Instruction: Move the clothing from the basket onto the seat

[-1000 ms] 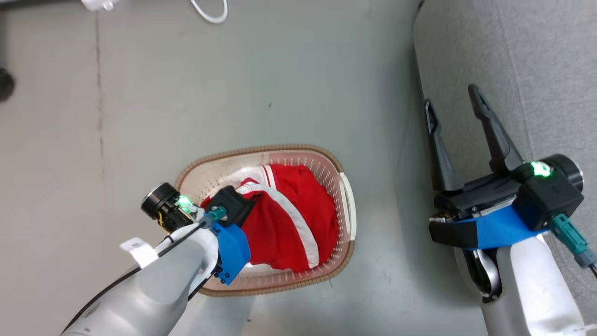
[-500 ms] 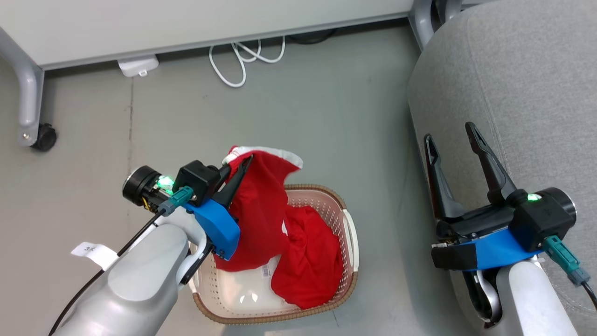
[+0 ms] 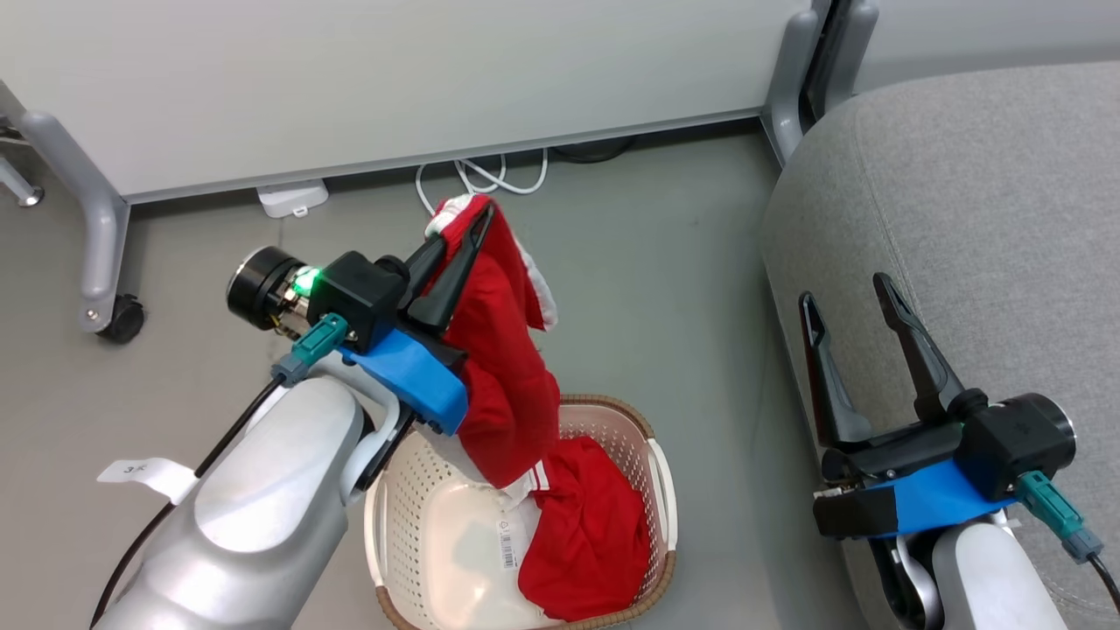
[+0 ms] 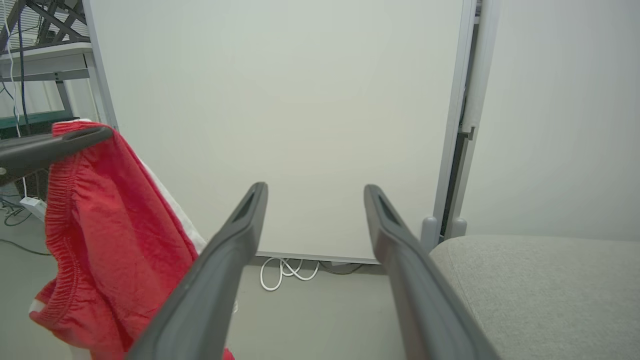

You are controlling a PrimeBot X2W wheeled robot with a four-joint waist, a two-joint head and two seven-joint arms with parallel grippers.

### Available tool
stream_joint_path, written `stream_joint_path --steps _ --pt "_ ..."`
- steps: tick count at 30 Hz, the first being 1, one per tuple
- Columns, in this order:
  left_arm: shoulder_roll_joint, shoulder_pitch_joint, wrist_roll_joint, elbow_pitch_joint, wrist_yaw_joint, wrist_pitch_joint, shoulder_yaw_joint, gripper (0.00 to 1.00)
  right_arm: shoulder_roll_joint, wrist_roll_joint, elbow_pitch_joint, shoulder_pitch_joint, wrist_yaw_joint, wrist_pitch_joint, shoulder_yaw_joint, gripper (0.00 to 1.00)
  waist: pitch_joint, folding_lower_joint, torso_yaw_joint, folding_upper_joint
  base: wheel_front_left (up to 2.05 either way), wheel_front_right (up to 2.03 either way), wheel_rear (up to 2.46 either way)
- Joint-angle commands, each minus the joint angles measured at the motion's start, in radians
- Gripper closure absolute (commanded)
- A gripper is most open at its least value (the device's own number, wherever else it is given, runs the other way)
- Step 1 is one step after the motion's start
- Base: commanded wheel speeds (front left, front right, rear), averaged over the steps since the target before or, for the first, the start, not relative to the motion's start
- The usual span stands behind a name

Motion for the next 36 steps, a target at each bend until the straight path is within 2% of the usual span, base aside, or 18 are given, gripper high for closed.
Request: stream_joint_path --steps 1,23,28,36 --pt "-0.003 -0.012 0.007 -0.015 0.000 -0.005 0.005 1.00 -0.004 0.005 0.002 0.017 0.000 -0.003 -0.002 0.00 -0.012 0.0001 0.005 -0.0001 0.00 0.00 0.00" --pt "-0.021 -0.107 0.012 -0.118 0.002 0.004 -0.050 1.00 -0.004 0.025 0.001 0.055 0.000 -0.003 0.011 0.00 -0.075 0.0001 0.038 -0.0001 0.00 0.00 0.00" --pt "-0.020 -0.110 0.010 -0.114 0.004 0.003 -0.055 1.00 -0.004 0.029 -0.013 0.018 0.000 -0.003 0.062 0.00 -0.075 0.0001 0.040 -0.0001 0.00 0.00 0.00" --pt "-0.034 -0.125 0.016 -0.113 0.006 0.002 -0.068 1.00 -0.004 0.043 0.006 -0.074 0.000 -0.003 0.210 0.00 -0.066 0.0001 0.053 -0.0001 0.00 0.00 0.00"
